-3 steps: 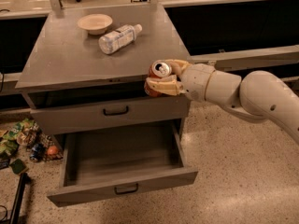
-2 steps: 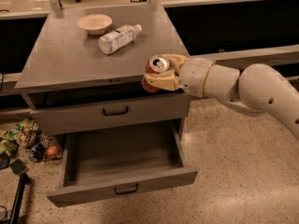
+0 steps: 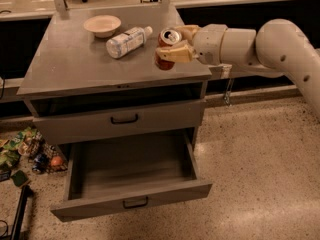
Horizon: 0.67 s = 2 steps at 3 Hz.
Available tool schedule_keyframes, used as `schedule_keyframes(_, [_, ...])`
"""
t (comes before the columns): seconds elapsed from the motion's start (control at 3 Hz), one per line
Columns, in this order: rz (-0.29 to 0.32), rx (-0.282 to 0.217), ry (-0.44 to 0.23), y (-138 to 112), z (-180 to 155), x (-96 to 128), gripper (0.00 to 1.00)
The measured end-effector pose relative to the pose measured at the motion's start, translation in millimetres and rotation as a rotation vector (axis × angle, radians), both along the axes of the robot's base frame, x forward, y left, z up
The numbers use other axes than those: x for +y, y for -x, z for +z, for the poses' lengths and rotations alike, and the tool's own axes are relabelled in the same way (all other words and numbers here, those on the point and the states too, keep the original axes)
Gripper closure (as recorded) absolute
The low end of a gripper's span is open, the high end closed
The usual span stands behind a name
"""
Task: Pick coke can from middle drawer and place on counter
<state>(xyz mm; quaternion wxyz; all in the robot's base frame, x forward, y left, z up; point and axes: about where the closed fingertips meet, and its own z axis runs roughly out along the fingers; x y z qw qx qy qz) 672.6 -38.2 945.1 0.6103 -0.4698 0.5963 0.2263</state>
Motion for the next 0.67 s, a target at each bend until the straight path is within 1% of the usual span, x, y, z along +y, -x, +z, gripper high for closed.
schedule_keyframes(0.33, [0.026, 0.05, 0.005, -31, -1, 2, 1.0])
schedule_keyframes(0.67, [0.034, 0.113, 0.003, -54, -12, 3, 1.0])
